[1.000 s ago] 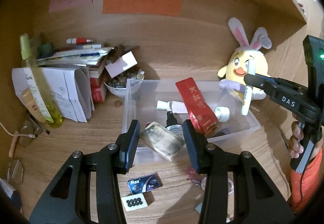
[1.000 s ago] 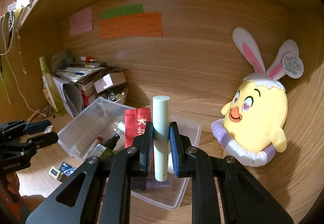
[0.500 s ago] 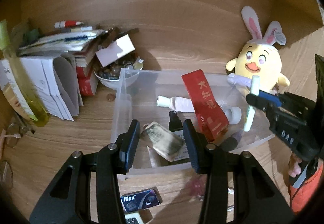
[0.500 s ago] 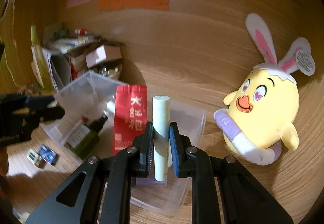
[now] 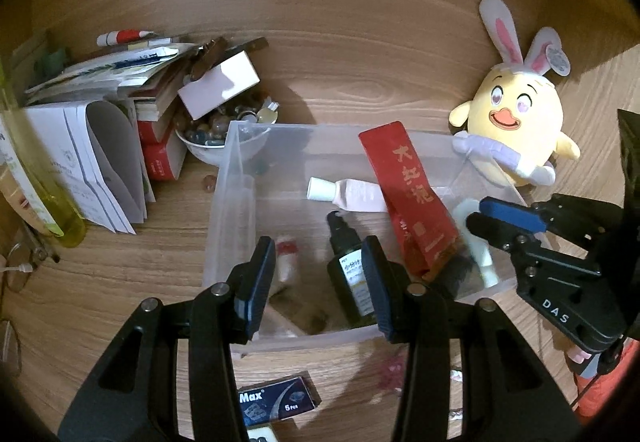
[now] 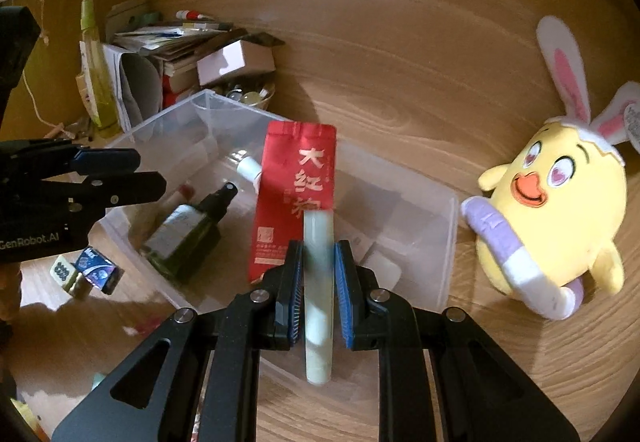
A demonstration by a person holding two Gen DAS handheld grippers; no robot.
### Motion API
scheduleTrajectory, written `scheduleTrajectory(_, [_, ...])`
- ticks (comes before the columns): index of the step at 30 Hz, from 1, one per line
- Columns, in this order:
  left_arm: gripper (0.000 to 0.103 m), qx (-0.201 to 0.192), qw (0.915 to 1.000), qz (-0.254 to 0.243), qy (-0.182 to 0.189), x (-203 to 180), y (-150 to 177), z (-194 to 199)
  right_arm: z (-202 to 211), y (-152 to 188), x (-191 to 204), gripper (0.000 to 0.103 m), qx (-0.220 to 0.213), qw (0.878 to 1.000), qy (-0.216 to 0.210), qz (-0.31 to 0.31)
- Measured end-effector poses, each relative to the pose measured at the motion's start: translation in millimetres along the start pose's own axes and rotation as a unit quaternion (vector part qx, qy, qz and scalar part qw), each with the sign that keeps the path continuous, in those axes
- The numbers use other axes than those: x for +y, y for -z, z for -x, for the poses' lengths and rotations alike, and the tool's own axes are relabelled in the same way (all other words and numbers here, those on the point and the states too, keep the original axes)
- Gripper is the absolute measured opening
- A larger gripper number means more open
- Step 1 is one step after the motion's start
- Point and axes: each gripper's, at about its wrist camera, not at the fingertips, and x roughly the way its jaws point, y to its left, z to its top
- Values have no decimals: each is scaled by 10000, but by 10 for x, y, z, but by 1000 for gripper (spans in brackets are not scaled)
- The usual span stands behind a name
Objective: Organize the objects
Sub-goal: 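Carry the white stick and soap bar with both tools over the clear box, then open both tools to release the white stick and soap bar into the box, then grasp the braided pink-white bracelet with the right tool while the left tool grasps the white dotted box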
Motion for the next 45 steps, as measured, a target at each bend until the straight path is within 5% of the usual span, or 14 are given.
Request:
scheduleTrajectory(9, [52,-179,9998,-56,1,-38,25,236,118,-26,-54,40,-123,9996,-201,-162])
scheduleTrajectory(20, [85,-530,9979,-242,-267,-47,221,697,555,-59,0,80,-552,9978,-309,-187])
scheduleTrajectory(36, [92,-416,9983,-143,-377,133,672,920,872,281,157,84,-581,9958,-551,-443])
scheduleTrajectory(45, [92,67,9991,-25,-412,275,953,698,800,555,279,84,-293,9961,-659,-502])
